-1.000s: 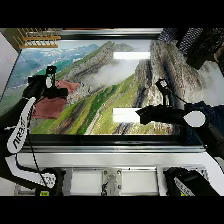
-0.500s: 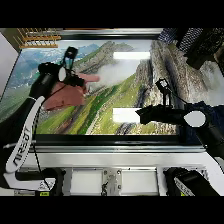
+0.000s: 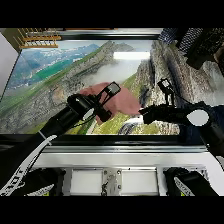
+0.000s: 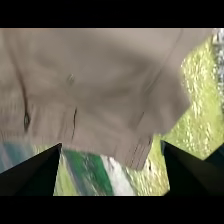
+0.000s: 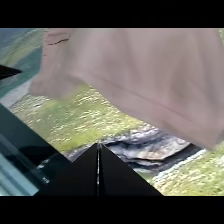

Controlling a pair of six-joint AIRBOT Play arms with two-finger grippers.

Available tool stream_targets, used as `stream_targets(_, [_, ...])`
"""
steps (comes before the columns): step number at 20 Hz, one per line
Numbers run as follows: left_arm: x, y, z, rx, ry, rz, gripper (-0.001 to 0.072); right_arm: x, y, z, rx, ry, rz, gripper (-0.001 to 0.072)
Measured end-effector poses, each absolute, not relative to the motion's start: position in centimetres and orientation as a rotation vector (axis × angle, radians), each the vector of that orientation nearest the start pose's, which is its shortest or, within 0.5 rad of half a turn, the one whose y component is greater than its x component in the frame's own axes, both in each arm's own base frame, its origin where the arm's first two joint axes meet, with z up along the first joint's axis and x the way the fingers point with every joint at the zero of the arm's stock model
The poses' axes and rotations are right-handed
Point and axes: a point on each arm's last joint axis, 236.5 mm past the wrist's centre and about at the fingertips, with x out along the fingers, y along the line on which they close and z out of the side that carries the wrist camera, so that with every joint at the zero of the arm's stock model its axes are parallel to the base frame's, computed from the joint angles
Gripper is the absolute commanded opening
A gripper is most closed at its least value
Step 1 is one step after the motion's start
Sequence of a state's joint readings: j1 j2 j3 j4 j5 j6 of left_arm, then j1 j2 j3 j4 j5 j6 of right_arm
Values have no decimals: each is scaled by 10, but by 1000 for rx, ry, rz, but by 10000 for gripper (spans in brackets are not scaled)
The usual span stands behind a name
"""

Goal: Fold the clothes and pants, and hang the long-sleeved shirts on hangers.

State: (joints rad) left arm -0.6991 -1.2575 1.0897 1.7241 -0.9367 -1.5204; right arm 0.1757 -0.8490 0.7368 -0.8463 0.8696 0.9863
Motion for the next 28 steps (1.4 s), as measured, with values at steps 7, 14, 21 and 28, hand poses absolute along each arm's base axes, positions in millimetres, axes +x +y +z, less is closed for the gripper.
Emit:
stream_targets(7, [329,-163,-23,-202,1238,-228,678,320,159,71,97,805,641,5])
stream_targets(14, [294,-183,-92,-661,1471,-174,678,321,158,72,102,803,637,5])
stream_targets(21, [306,-233,-107,-686,1525,-252,672,321,158,72,103,803,637,6])
stream_targets(28, [314,-241,-115,-676,1541,-264,7,320,158,70,121,818,628,71])
